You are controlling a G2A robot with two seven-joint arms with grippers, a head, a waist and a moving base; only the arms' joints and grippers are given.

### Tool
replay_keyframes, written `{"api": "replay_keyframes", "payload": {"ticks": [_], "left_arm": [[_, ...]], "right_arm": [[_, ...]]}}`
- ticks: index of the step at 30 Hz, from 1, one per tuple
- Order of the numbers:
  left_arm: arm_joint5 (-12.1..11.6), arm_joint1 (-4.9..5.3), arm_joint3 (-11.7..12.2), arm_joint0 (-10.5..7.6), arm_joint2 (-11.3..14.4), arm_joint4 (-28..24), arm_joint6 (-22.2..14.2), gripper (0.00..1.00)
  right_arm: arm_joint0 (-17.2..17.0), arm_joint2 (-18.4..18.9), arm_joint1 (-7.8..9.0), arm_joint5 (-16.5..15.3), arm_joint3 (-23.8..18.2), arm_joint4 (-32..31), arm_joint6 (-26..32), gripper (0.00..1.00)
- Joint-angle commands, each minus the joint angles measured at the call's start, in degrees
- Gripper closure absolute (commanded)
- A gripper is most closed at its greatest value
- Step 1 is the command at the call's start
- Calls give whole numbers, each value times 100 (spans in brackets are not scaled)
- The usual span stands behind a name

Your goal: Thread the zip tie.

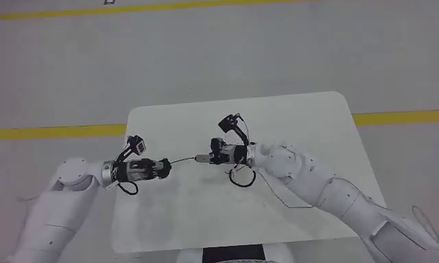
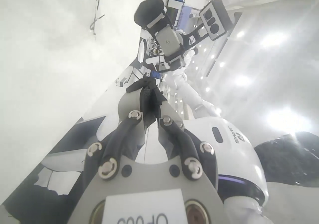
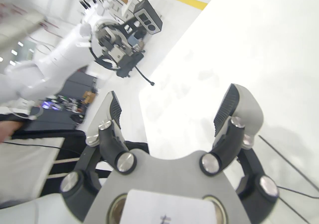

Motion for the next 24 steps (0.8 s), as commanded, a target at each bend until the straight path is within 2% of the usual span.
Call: {"api": "replay_keyframes", "payload": {"ticks": [1,5,6,8,13,17,21,24], "left_arm": [[-99,-3,-5,-29,64,-87,-121,100],[-233,21,-64,-40,304,-381,-121,100],[-251,36,-61,-56,356,-425,-121,100],[-380,71,-100,-107,465,-291,-121,100],[-380,71,-100,-107,465,-291,-121,100],[-400,55,-205,-80,563,-154,137,100],[-483,51,-202,-85,590,-222,112,100],[-502,38,-187,-69,607,-459,42,100]], "right_arm": [[-49,92,-29,0,81,1067,314,0],[-169,194,-117,0,355,2390,1210,0],[-122,224,-139,0,450,2559,1441,0],[-62,250,-157,0,558,2497,1520,0],[-62,250,-157,0,558,2497,1520,0],[-312,355,-205,90,645,3494,1697,0],[-334,412,-302,358,955,4612,2414,0],[-324,414,-309,371,980,4639,2436,0]]}}
